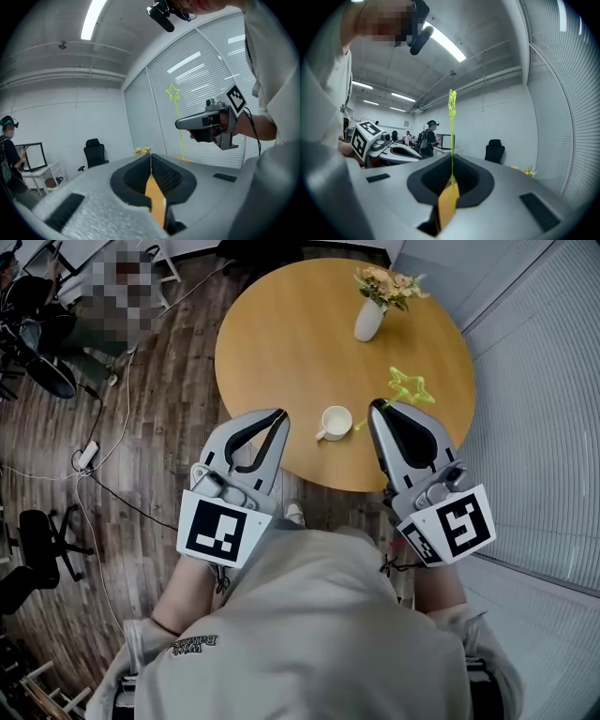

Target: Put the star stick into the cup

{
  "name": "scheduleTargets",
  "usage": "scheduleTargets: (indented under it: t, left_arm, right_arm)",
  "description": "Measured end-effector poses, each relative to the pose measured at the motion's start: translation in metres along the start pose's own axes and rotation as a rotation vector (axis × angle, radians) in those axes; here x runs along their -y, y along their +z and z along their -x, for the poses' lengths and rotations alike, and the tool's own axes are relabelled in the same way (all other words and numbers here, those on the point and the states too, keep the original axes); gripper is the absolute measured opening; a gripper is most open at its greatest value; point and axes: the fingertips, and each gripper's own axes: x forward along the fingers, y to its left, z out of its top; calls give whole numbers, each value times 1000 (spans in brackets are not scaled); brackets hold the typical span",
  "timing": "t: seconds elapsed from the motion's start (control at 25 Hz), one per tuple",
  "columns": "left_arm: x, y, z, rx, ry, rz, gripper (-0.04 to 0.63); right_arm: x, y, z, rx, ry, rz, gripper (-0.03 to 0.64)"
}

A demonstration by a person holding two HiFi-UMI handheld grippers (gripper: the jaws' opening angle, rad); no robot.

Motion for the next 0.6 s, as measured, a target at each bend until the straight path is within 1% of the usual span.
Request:
scheduleTargets:
  t: [0.12,0.32,0.44,0.6]
  left_arm:
    - [-4,-3,0,4,-23,-7,23]
    - [1,-9,-6,5,-50,11,23]
    - [4,-11,-11,1,-55,26,23]
    - [6,-9,-20,-3,-44,26,23]
  right_arm:
    - [0,-2,-5,-5,-20,-3,31]
    - [3,-8,-7,-16,-37,-11,31]
    - [8,-11,-5,-26,-40,-11,31]
    - [17,-13,-3,-30,-31,-17,31]
